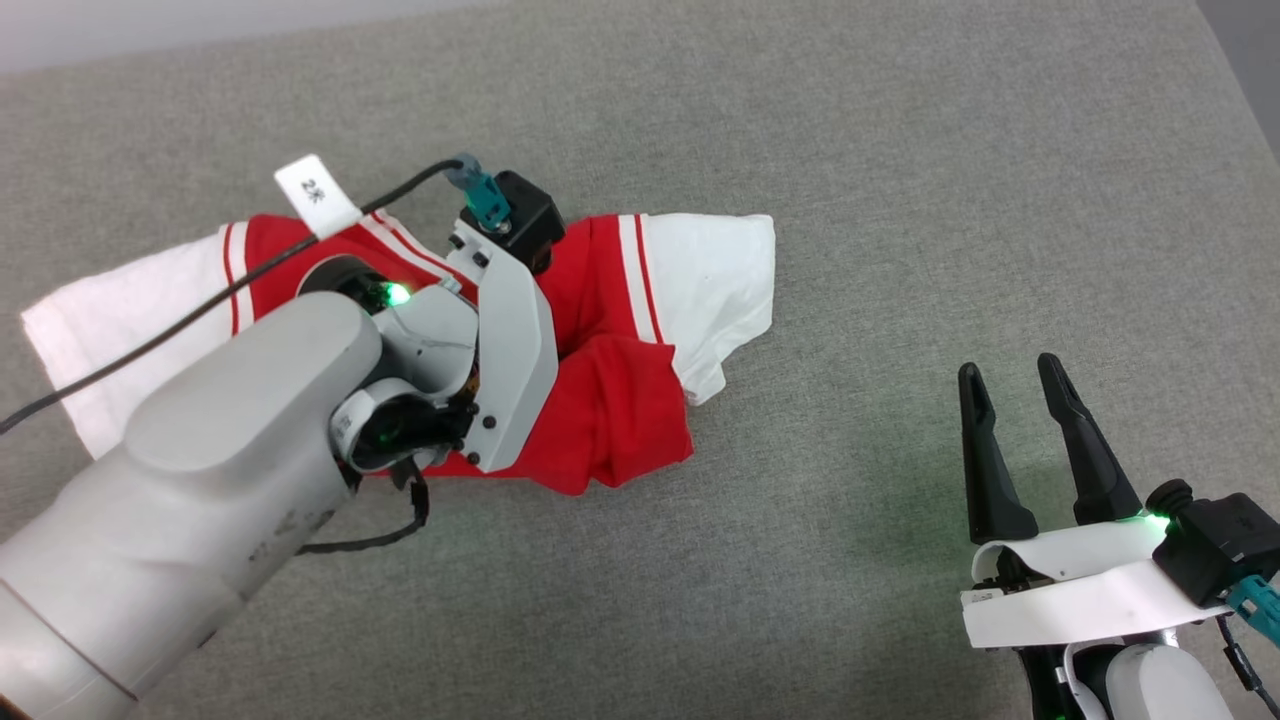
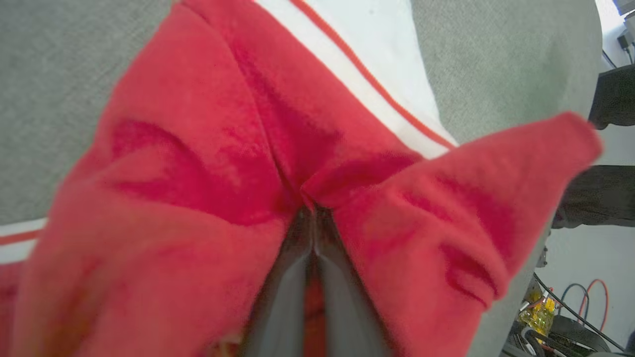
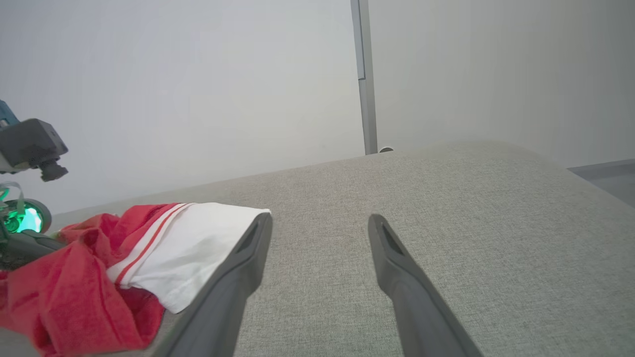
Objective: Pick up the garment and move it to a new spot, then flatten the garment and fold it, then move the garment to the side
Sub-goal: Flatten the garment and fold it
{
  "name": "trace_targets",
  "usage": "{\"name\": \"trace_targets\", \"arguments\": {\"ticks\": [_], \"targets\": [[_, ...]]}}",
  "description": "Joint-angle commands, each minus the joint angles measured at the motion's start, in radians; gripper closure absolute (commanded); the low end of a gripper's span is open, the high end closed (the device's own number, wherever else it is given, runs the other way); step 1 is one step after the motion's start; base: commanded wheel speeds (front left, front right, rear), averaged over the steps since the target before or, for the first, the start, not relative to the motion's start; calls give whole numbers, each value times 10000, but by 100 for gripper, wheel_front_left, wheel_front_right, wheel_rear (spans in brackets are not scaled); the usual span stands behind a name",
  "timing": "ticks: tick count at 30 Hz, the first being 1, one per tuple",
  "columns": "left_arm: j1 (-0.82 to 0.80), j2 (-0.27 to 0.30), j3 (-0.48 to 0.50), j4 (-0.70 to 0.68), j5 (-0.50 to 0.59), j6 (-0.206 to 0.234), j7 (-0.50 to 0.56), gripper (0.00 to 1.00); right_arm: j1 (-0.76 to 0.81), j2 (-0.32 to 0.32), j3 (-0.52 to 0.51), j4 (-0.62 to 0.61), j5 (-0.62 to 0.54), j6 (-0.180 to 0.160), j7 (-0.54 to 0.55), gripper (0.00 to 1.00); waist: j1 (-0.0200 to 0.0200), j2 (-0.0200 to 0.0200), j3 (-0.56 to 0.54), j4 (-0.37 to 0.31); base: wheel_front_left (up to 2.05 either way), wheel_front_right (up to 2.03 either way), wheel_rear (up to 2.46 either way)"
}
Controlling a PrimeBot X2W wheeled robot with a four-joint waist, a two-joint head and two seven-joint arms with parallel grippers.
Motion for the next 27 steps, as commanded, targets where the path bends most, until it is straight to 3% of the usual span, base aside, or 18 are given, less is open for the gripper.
{"name": "trace_targets", "arguments": {"ticks": [1,13,22,27], "targets": [[18,-30,-18,29,-92,-34,-164,0,-62,1,19,24,-72,-11,-8,0,0,0,-95,47,0,0,0],[259,276,819,56,-835,-35,-2210,0,285,-2,0,299,-559,-11,-6,0,0,0,-1001,673,0,0,0],[2329,367,1602,20,-1460,249,-4740,0,768,1,-272,668,-996,-11,-8,0,0,0,-1730,1306,0,0,0],[3703,453,1751,-235,-1388,678,-6154,0,994,4,-517,1004,-1326,-11,53,0,0,0,-1993,1843,0,0,0]]}}
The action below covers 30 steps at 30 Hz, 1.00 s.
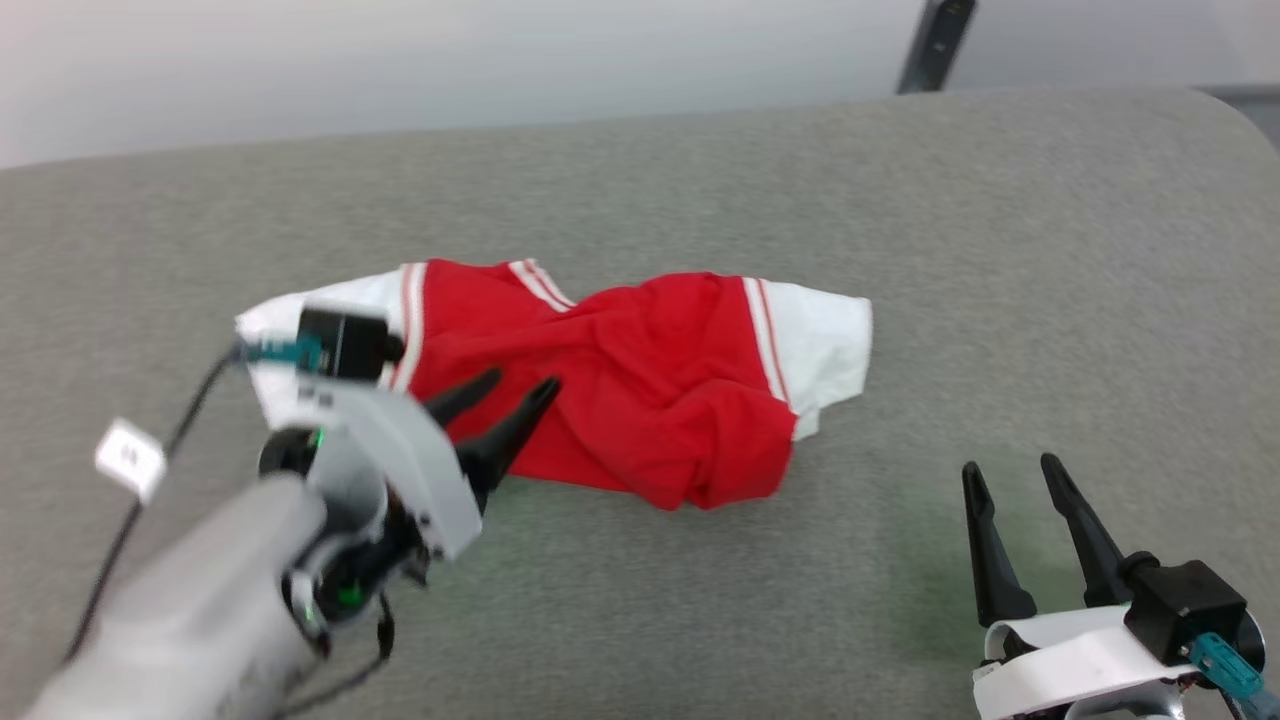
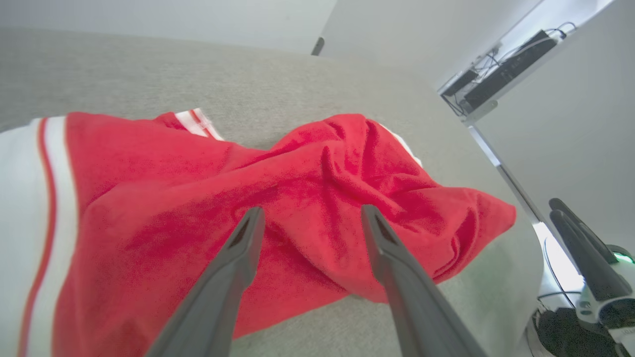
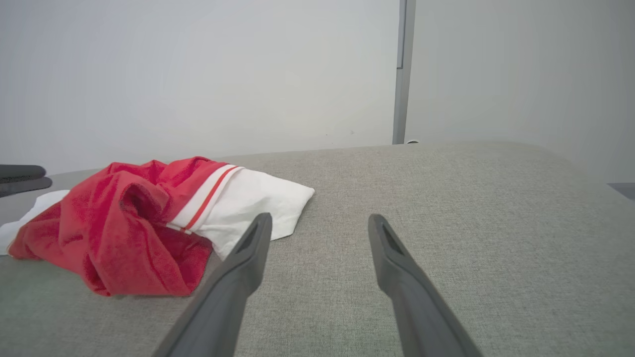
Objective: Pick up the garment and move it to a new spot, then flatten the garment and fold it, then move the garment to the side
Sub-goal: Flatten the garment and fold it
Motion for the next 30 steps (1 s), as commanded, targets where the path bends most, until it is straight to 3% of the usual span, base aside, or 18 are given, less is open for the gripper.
{"name": "trace_targets", "arguments": {"ticks": [1,7,8,13,18,22,26,30], "targets": [[607,50,-13,-69,209,288,-566,0,25,1,-105,135,-182,-11,119,0,0,-1,-370,599,0,0,0],[1761,93,148,-491,248,796,-1821,0,-633,-30,-80,382,-805,-11,1027,0,0,-1,-441,1167,0,0,0],[2191,179,292,-670,240,1019,-2332,0,-1032,-267,32,528,-970,-11,1487,0,0,-1,-425,1402,0,0,0],[2910,148,528,-1176,213,1308,-2949,0,-1918,-1071,393,1008,-977,-11,2146,0,0,-1,-458,1950,0,0,0],[3523,66,693,-1500,608,1562,-3243,0,-2888,-2212,986,1983,-543,-12,2925,0,0,-1,-534,2673,0,0,0],[3882,-17,1159,-1555,1038,1798,-3335,0,-3663,-2980,1531,3001,94,-12,4150,0,0,-1,-540,3049,0,0,0],[4303,-319,2181,-1723,1940,2059,-3349,0,-4489,-3584,2063,3860,1020,-12,5590,0,0,-1,-451,3317,0,0,0],[4913,-741,3280,-1939,3232,2034,-3333,0,-5224,-4098,2634,4539,1877,-12,7141,0,0,-1,-338,3475,0,0,0]]}}
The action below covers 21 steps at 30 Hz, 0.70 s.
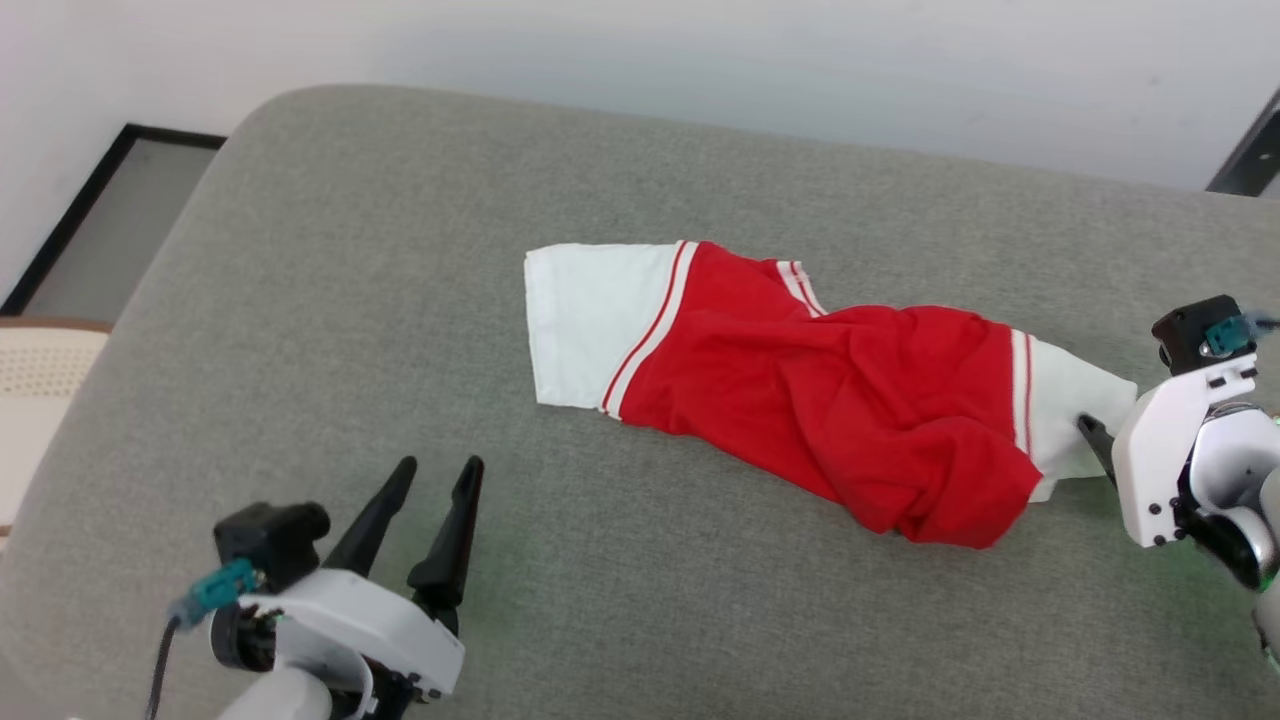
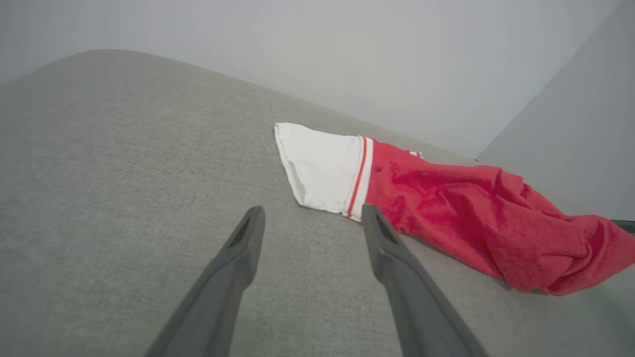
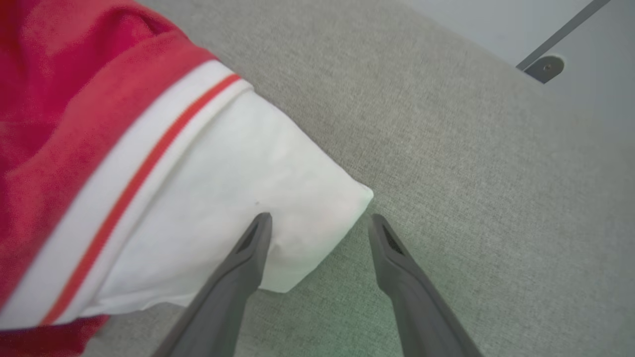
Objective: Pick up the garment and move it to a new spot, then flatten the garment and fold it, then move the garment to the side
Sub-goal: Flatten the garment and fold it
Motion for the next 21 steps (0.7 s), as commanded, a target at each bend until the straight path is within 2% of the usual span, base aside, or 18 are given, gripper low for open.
{"name": "trace_targets", "arguments": {"ticks": [1,5,9,17,18,19,20,21], "targets": [[297,-205,306,-75,360,-56,3,0,-206,-121,257,175,293,-11,532,0,0,0,102,139,0,0,0],[853,-611,1074,-198,1729,-225,2,0,-753,-351,403,698,1026,-11,1848,0,0,0,185,199,0,0,0],[1200,-1008,1428,-105,2647,-516,1,0,-1156,-303,322,1140,1469,-11,2506,0,0,0,307,282,0,0,0],[1258,-1797,1966,242,3322,-1167,0,0,-1402,-31,688,1876,1535,-11,3176,0,0,0,706,440,0,0,0],[1239,-1876,2023,287,3384,-1242,0,0,-1397,4,760,1945,1533,-11,3241,4,0,0,740,456,0,0,0],[1215,-1938,2106,341,3441,-1301,0,0,-1391,32,838,1993,1539,-9,3290,36,0,0,762,466,0,0,0],[1189,-1991,2178,388,3490,-1362,0,0,-1402,62,931,2002,1544,-9,3312,55,0,0,783,468,0,0,0],[1161,-2045,2244,434,3538,-1426,0,0,-1427,82,988,2036,1554,-4,3339,85,0,0,807,470,0,0,0]]}}
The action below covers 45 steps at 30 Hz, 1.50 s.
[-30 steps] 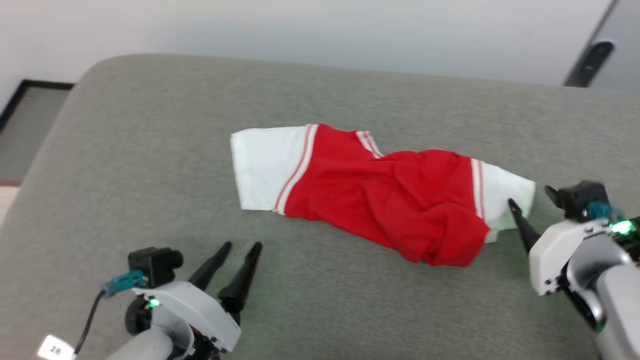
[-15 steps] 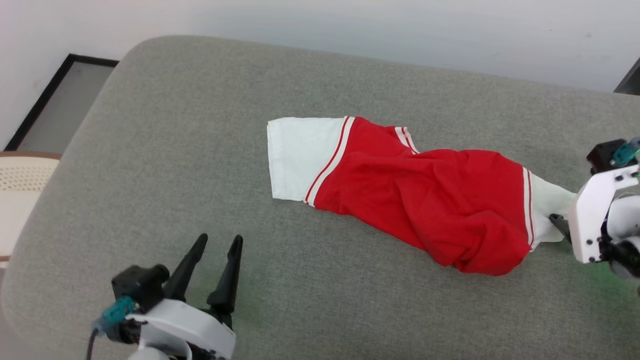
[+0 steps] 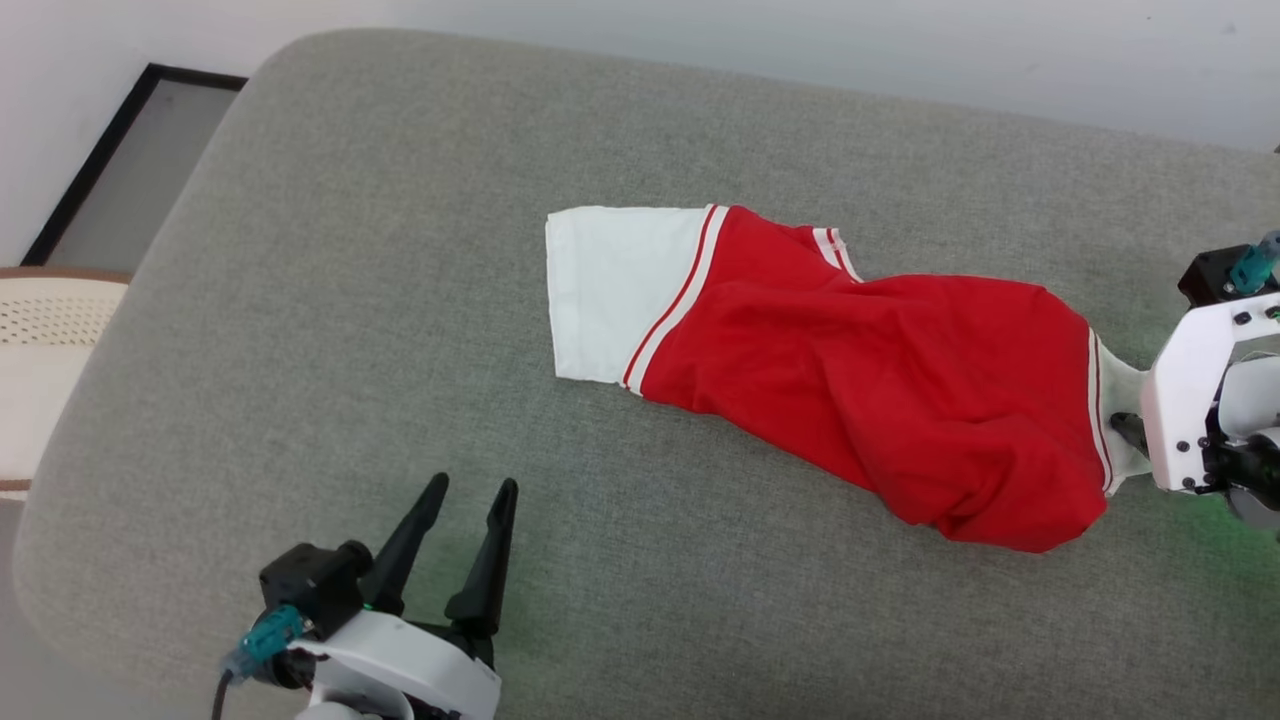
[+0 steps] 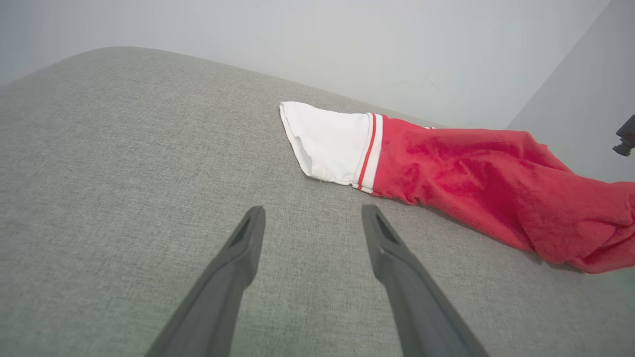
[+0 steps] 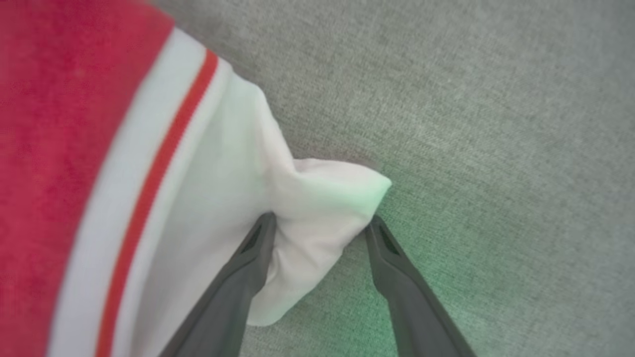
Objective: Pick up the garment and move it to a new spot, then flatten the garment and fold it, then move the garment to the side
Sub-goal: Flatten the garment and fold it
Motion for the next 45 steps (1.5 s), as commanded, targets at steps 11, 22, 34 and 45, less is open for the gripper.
{"name": "trace_targets", "arguments": {"ticks": [11,22,34,45], "targets": [[-488,-205,819,269,477,-622,-1,0,-46,252,686,320,-97,-3,-325,100,0,-1,133,-216,0,0,0],[-4900,304,867,2116,-1273,-1177,2543,0,-1277,668,631,-21,-151,-5,-756,100,0,-1,1139,-857,0,0,0],[-8859,1181,-788,5811,-3414,-1211,6881,0,-1998,1070,1550,-339,-215,-5,-671,100,0,-1,2159,-1589,0,0,0],[-9795,1077,-1615,7738,-4286,-1195,8986,0,-2270,1052,2154,-559,-73,-18,-570,100,0,-1,2699,-2012,0,0,0]]}}
